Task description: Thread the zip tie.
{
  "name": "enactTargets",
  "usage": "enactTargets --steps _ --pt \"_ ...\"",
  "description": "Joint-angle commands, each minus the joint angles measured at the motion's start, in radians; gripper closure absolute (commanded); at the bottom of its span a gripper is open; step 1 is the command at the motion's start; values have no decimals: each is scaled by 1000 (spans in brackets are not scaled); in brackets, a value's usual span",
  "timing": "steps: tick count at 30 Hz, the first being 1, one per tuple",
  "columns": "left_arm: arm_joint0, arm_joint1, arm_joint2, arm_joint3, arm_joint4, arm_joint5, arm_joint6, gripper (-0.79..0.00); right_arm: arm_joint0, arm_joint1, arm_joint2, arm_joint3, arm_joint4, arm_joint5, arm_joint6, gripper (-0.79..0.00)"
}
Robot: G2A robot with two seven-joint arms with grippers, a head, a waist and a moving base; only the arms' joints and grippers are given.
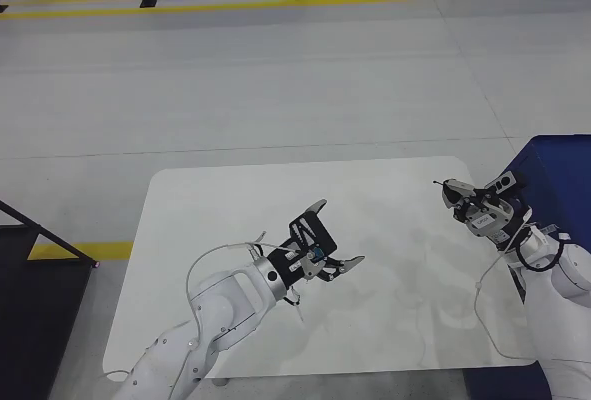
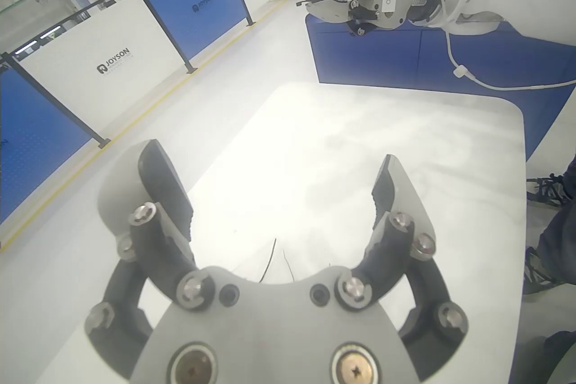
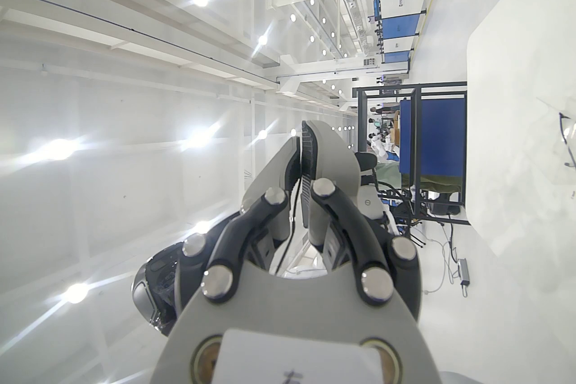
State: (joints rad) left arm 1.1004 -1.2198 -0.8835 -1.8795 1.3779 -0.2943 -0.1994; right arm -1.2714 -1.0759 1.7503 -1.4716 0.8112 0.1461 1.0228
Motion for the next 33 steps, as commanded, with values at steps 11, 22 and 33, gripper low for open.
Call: enactTargets --steps 11,22,33 --pt "-75 -20 37 5 11 -1 3 -785 0 0 0 0 0 0 0 0" --pt "-393 -131 216 290 -79 27 -22 -785 0 0 0 0 0 0 0 0" --pt "-454 -167 253 402 -120 70 -138 -785 0 0 0 0 0 0 0 0"
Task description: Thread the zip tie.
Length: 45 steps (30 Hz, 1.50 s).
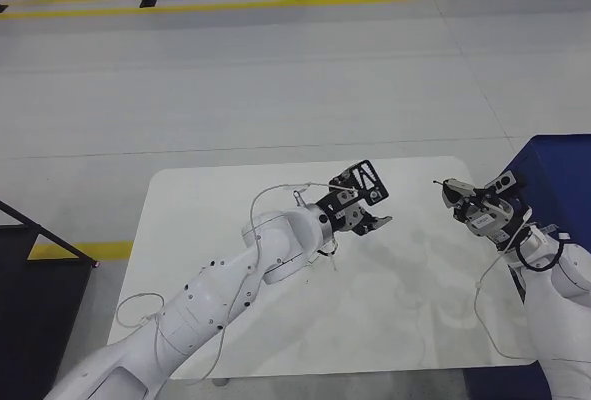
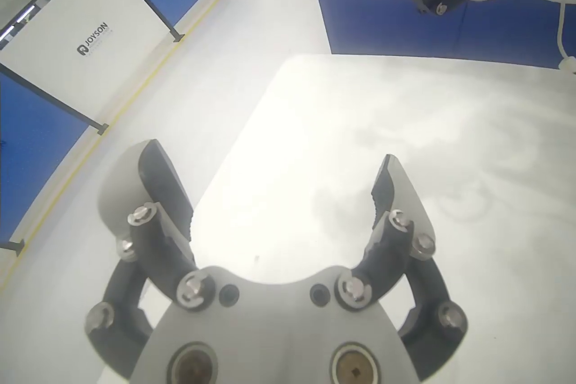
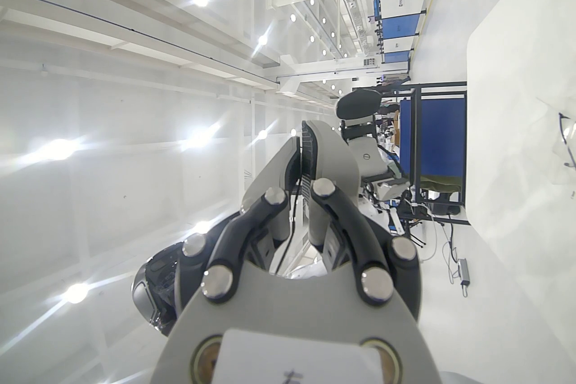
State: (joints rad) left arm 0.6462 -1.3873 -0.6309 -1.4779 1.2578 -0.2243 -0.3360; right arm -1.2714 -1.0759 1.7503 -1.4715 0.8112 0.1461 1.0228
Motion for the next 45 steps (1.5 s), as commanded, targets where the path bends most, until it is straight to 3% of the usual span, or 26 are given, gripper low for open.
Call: enactTargets --steps 1,3,5,11,13,16,28,30,32,36,37,38,39,45 --pt "0 0 0 0 0 0 -1 -785 0 0 0 0 0 0 0 0" --pt "2 0 3 3 6 -3 -6 -785 0 0 0 0 0 0 0 0" --pt "-20 -5 47 51 72 -68 -133 -785 0 0 0 0 0 0 0 0" --pt "-111 -59 88 217 -100 -162 -417 -785 0 0 0 0 0 0 0 0" --pt "-128 -73 95 244 -131 -148 -491 -785 0 0 0 0 0 0 0 0" --pt "-133 -83 80 240 -200 -166 -499 -785 0 0 0 0 0 0 0 0" --pt "-128 -83 79 242 -204 -163 -496 -785 0 0 0 0 0 0 0 0" --pt "-113 -78 49 235 -256 -173 -494 -785 0 0 0 0 0 0 0 0" --pt "-108 -69 8 244 -301 -158 -558 -785 0 0 0 0 0 0 0 0" --pt "-102 -50 -27 169 -303 -183 -707 -785 0 0 0 0 0 0 0 0" --pt "-92 -43 -42 147 -298 -179 -728 -696 0 0 0 0 0 0 0 0" --pt "-84 -35 -55 134 -274 -166 -760 -480 0 0 0 0 0 0 0 0" --pt "-74 -28 -62 117 -243 -151 -789 -363 0 0 0 0 0 0 0 0" --pt "-39 -18 -58 101 -206 -178 -837 -308 0 0 0 0 0 0 0 0"
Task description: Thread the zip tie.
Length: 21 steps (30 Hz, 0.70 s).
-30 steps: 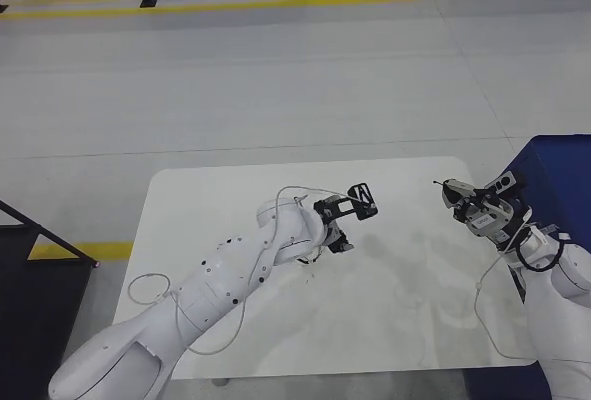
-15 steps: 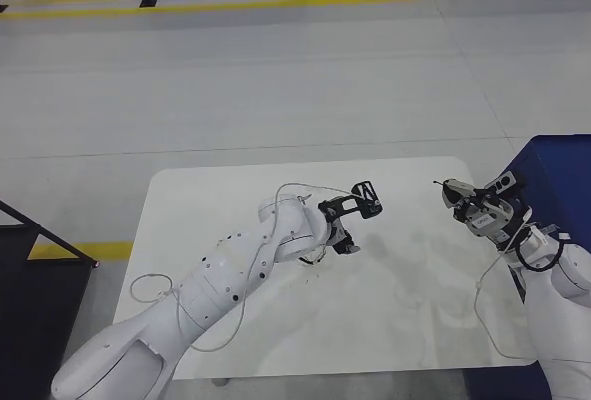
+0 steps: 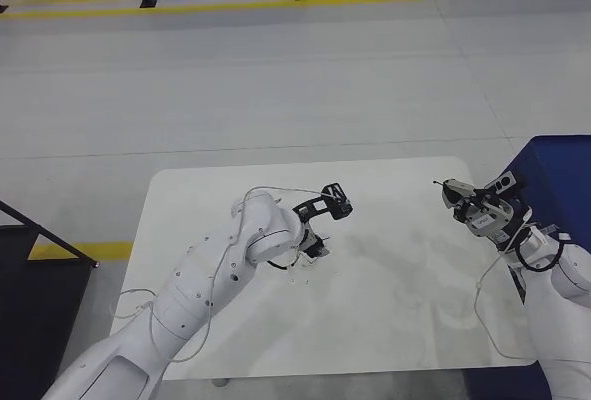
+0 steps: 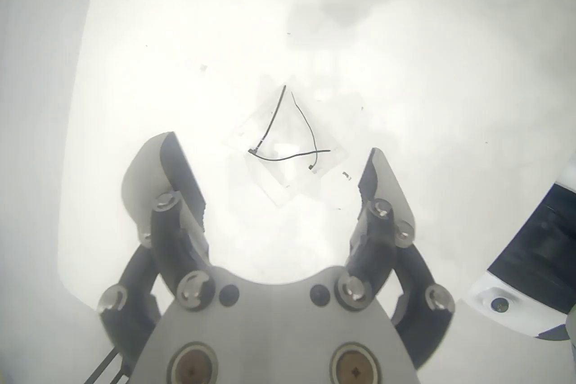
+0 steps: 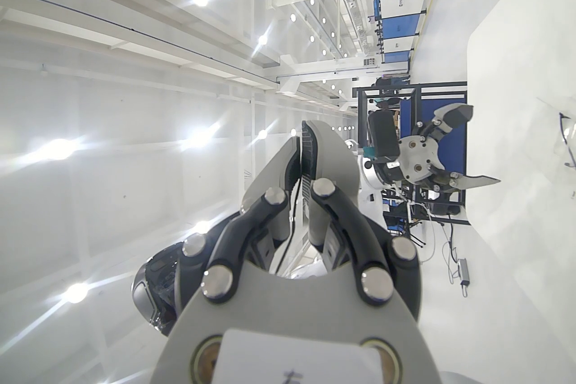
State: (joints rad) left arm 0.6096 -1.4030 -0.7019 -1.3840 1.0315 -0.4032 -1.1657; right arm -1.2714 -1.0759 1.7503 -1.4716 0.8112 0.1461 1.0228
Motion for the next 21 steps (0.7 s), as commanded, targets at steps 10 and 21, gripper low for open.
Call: enactTargets --steps 10,21 --pt "-67 -62 139 138 45 -2 33 -286 0 0 0 0 0 0 0 0" --pt "-146 -146 231 351 56 20 66 -265 0 0 0 0 0 0 0 0"
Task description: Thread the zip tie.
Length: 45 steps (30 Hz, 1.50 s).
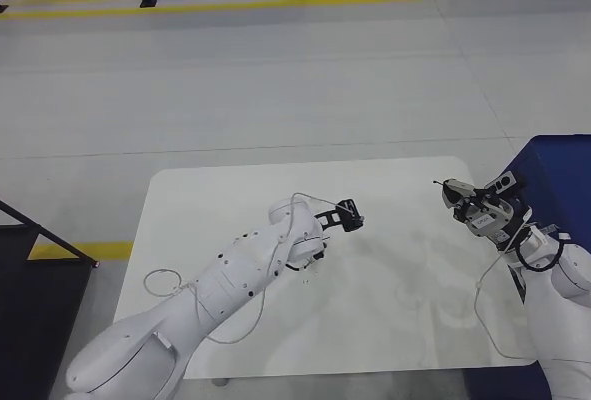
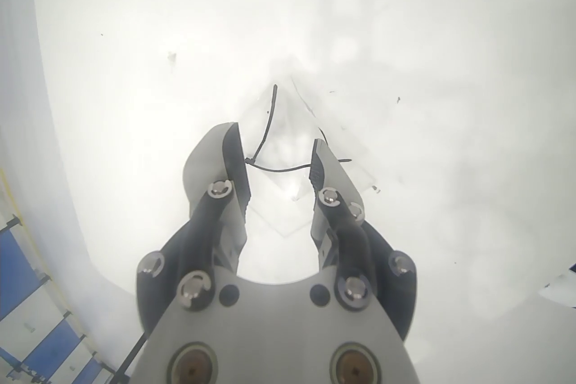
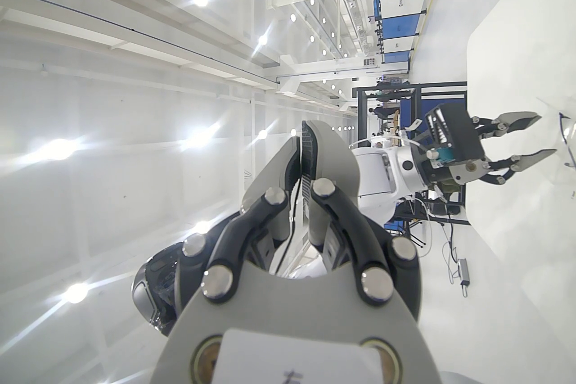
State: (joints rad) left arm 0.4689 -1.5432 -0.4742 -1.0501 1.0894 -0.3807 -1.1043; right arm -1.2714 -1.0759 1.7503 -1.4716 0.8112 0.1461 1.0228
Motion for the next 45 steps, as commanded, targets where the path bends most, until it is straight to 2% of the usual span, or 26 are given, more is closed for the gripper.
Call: enactTargets --steps 1,5,7,11,24,25,26,27,30,37,39,40,45 --pt "-9 -11 6 33 -5 -5 9 -262 0 0 0 0 0 0 0 0" --pt "-22 -31 20 91 -3 -8 14 -237 0 0 0 0 0 0 0 0" --pt "-28 -42 29 115 10 -1 16 -262 0 0 0 0 0 0 0 0" --pt "-36 -61 41 160 20 -4 36 -243 0 0 0 0 0 0 0 0" --pt "-54 -121 62 291 49 3 137 -231 0 0 0 0 0 0 0 0" --pt "-54 -125 62 301 44 -5 145 -219 0 0 0 0 0 0 0 0" --pt "-55 -130 64 311 41 -18 148 -139 0 0 0 0 0 0 0 0" --pt "-57 -135 65 321 38 -29 153 -111 0 0 0 0 0 0 0 0" --pt "-64 -150 65 353 24 -51 164 -142 0 0 0 0 0 0 0 0" --pt "-82 -178 70 388 45 -40 190 -129 0 0 0 0 0 0 0 0" --pt "-86 -182 66 400 48 -27 180 -197 0 0 0 0 0 0 0 0" --pt "-87 -184 65 402 54 -21 184 -203 0 0 0 0 0 0 0 0" --pt "-87 -192 70 417 102 20 202 -172 0 0 0 0 0 0 0 0"
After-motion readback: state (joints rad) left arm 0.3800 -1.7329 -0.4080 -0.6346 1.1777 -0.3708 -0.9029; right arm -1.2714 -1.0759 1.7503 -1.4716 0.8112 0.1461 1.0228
